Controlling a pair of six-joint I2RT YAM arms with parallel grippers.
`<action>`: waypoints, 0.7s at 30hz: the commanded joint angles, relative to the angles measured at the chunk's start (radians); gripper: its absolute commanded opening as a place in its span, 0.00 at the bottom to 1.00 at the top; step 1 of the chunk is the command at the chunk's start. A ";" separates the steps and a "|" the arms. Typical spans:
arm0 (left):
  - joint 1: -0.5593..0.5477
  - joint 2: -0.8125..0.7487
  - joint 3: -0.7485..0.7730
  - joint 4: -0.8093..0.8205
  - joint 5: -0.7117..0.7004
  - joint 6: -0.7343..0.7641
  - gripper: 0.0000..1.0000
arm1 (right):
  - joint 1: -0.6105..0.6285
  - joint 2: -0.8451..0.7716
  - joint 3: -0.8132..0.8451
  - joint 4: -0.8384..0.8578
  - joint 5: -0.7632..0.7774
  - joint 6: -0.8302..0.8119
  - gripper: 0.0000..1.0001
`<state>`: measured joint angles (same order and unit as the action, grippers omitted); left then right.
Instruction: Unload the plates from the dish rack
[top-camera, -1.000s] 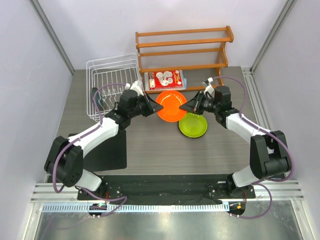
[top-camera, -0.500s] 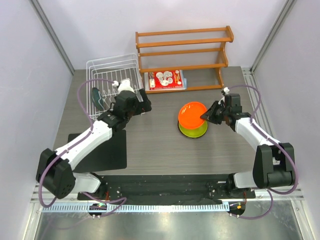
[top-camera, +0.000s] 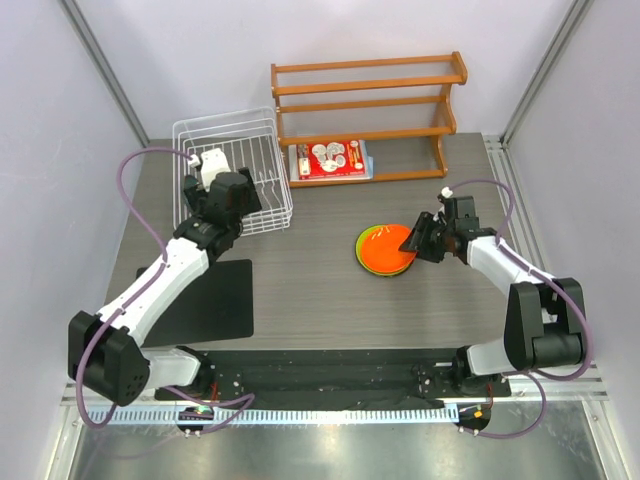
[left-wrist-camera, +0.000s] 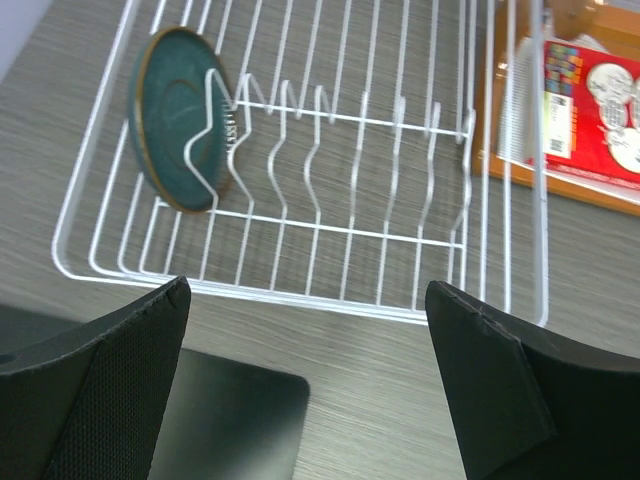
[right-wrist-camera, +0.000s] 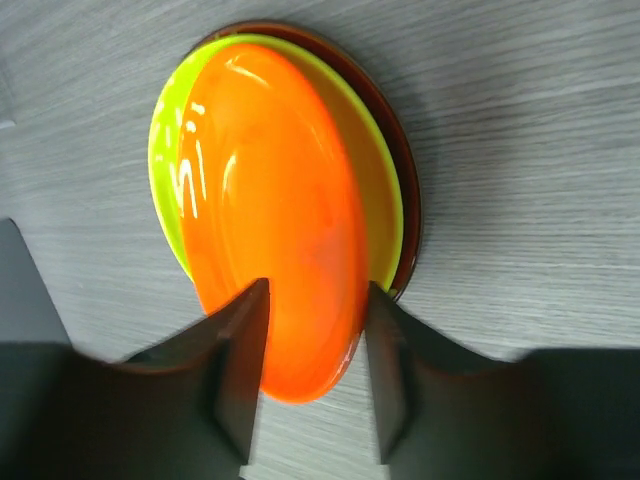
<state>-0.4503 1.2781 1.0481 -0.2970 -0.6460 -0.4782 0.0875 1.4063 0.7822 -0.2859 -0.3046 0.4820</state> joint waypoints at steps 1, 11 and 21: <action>0.067 -0.019 0.020 -0.004 0.006 0.004 0.99 | 0.003 0.014 0.032 -0.001 -0.018 -0.042 0.55; 0.212 0.032 0.043 -0.005 0.074 -0.002 0.99 | 0.006 -0.020 0.118 -0.134 0.119 -0.100 0.74; 0.324 0.226 0.112 0.030 0.080 0.016 1.00 | 0.023 -0.046 0.146 -0.137 0.173 -0.108 0.75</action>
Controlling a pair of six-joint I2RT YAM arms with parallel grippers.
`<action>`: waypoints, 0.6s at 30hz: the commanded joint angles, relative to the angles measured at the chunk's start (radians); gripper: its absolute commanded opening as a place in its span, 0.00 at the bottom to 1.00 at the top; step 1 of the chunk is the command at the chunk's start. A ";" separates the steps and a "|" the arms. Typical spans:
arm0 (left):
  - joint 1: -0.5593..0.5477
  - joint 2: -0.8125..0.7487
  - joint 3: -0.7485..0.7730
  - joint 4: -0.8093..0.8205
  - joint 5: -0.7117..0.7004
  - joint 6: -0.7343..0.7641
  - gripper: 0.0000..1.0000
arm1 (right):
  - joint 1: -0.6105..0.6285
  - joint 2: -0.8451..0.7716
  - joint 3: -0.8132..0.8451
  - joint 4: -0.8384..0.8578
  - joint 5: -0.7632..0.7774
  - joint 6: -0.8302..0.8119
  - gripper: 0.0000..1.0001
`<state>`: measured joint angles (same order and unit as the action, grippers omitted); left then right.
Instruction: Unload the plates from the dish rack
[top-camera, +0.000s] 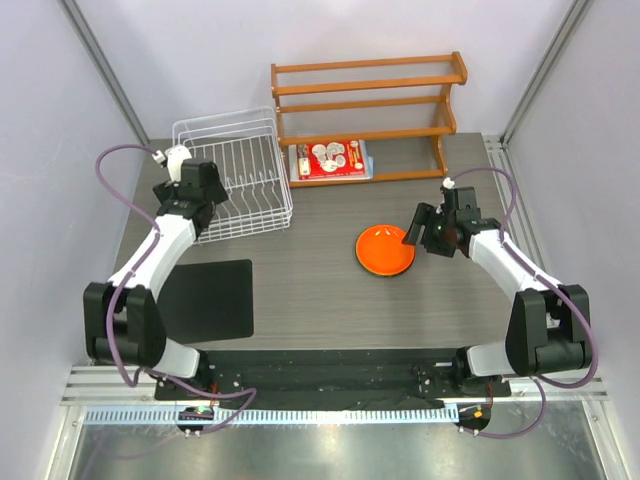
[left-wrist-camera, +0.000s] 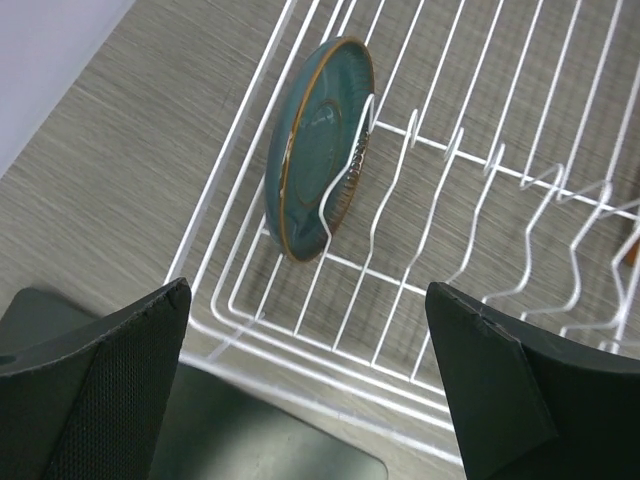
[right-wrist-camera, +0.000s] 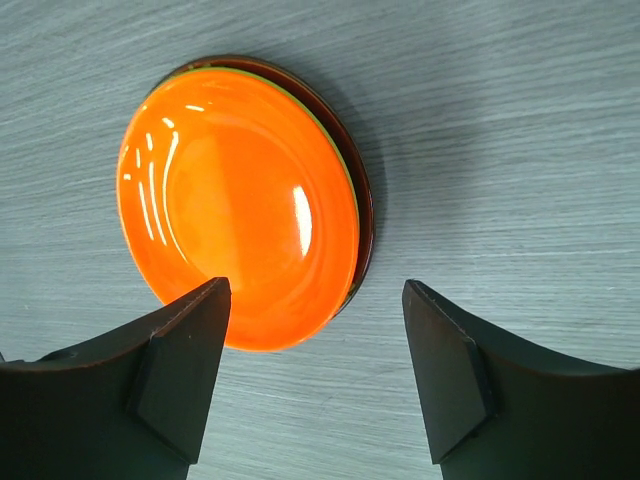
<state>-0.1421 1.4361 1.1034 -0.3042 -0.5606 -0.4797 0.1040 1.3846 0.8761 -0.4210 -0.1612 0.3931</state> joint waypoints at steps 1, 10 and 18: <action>0.022 0.084 0.070 0.049 0.001 0.021 1.00 | 0.005 -0.019 0.055 -0.002 0.026 -0.019 0.75; 0.059 0.216 0.151 0.096 -0.068 0.030 0.96 | 0.006 0.028 0.064 -0.005 0.026 -0.028 0.75; 0.079 0.283 0.214 0.108 -0.045 0.030 0.86 | 0.005 0.057 0.072 -0.004 0.031 -0.036 0.75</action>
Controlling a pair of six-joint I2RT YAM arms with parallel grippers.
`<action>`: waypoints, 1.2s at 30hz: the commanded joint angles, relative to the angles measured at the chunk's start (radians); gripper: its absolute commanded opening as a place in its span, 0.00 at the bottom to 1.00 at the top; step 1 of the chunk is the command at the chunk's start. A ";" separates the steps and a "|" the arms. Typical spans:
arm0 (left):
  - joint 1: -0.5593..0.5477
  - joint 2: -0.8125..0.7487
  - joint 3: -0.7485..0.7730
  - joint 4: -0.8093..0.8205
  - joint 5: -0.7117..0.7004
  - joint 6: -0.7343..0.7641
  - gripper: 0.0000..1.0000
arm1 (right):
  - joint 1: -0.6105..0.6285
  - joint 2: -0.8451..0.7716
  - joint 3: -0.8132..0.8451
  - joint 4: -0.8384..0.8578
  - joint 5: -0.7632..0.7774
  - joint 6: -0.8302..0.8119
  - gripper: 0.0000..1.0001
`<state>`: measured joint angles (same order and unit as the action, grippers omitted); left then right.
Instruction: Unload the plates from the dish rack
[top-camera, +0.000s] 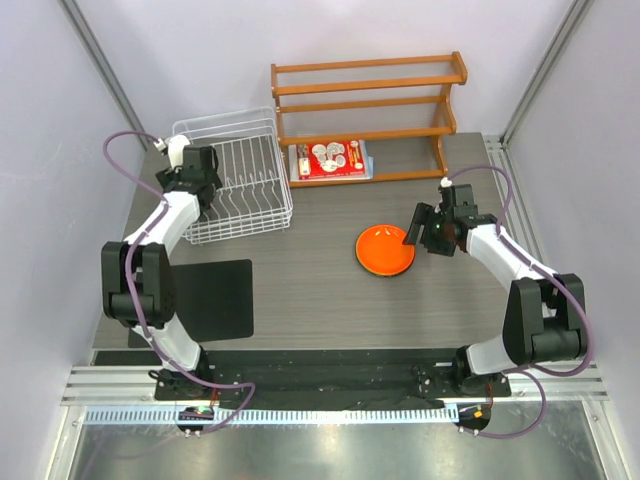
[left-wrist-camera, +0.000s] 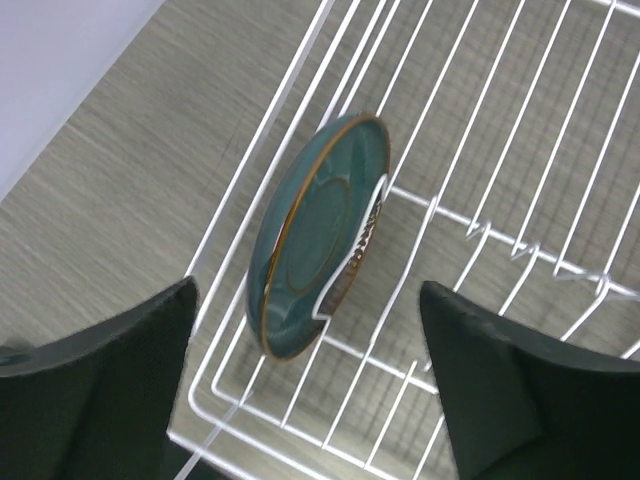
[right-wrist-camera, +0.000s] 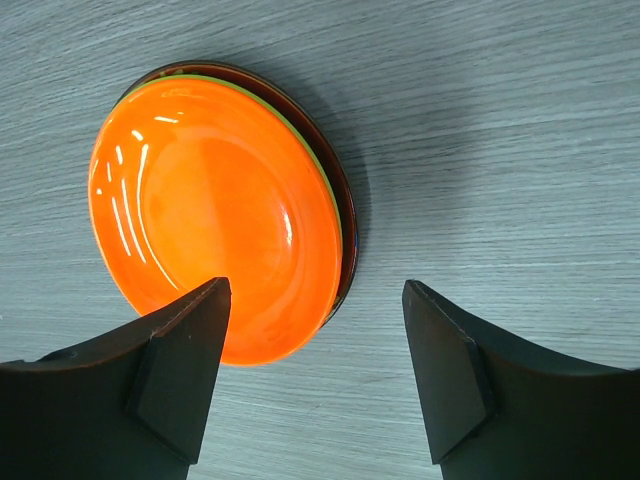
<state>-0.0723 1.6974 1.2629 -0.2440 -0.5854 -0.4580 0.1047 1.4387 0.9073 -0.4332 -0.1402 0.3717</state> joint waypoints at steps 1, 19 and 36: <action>0.011 0.028 0.055 0.049 -0.019 0.005 0.75 | 0.004 0.002 0.039 0.007 0.010 -0.014 0.75; 0.054 0.099 0.049 0.069 0.004 -0.037 0.63 | 0.006 0.032 0.033 0.010 -0.001 -0.022 0.75; 0.068 0.071 -0.010 0.089 0.021 -0.065 0.12 | 0.006 0.054 0.028 0.013 -0.004 -0.024 0.75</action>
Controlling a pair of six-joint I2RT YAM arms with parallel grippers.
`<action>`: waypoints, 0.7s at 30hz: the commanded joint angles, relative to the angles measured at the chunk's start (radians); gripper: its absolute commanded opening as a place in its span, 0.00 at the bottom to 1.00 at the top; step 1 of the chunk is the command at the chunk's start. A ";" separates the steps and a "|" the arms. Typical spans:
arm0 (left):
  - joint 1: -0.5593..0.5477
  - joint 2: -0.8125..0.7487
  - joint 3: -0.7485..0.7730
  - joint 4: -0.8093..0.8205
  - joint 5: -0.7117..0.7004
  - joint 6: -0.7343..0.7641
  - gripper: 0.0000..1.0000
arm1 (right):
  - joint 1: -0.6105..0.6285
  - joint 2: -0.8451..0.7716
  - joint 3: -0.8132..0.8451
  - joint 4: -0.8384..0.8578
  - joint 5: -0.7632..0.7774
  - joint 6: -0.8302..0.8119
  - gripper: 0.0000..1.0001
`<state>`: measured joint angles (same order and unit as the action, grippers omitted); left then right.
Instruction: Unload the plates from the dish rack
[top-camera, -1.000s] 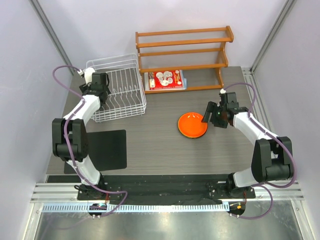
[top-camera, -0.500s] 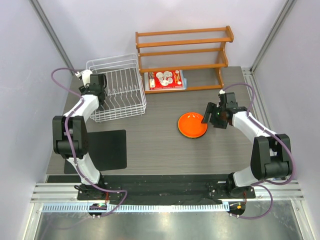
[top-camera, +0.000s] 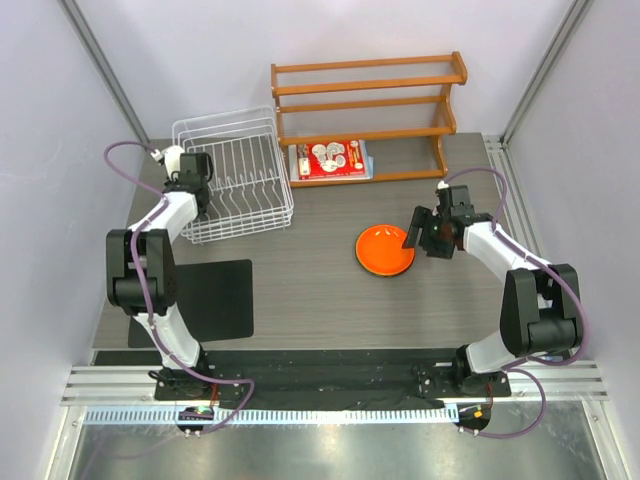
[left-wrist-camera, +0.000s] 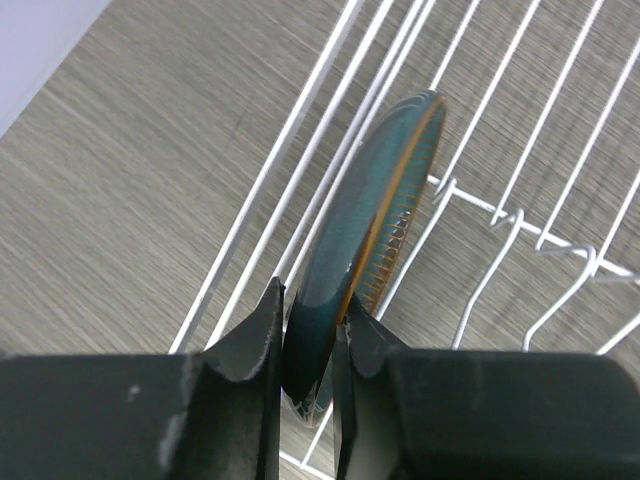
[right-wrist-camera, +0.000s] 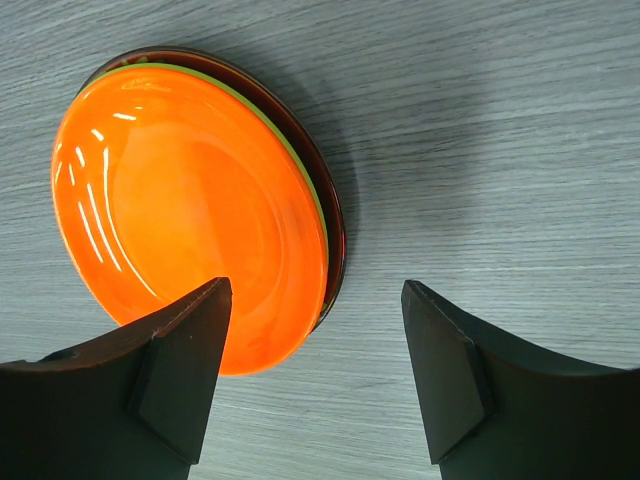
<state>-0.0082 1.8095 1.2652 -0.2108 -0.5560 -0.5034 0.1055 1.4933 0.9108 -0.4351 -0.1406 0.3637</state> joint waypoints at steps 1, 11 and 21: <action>0.004 -0.048 -0.015 0.063 -0.012 -0.018 0.11 | 0.005 -0.001 0.023 0.015 -0.005 -0.017 0.75; 0.004 -0.183 0.008 0.034 -0.013 0.043 0.00 | 0.006 -0.008 0.023 0.013 -0.014 -0.016 0.74; 0.004 -0.306 0.082 -0.061 0.045 0.085 0.00 | 0.016 -0.048 0.030 0.009 0.004 -0.011 0.75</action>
<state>-0.0059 1.5890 1.2755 -0.2882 -0.5293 -0.4187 0.1089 1.4937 0.9108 -0.4347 -0.1440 0.3637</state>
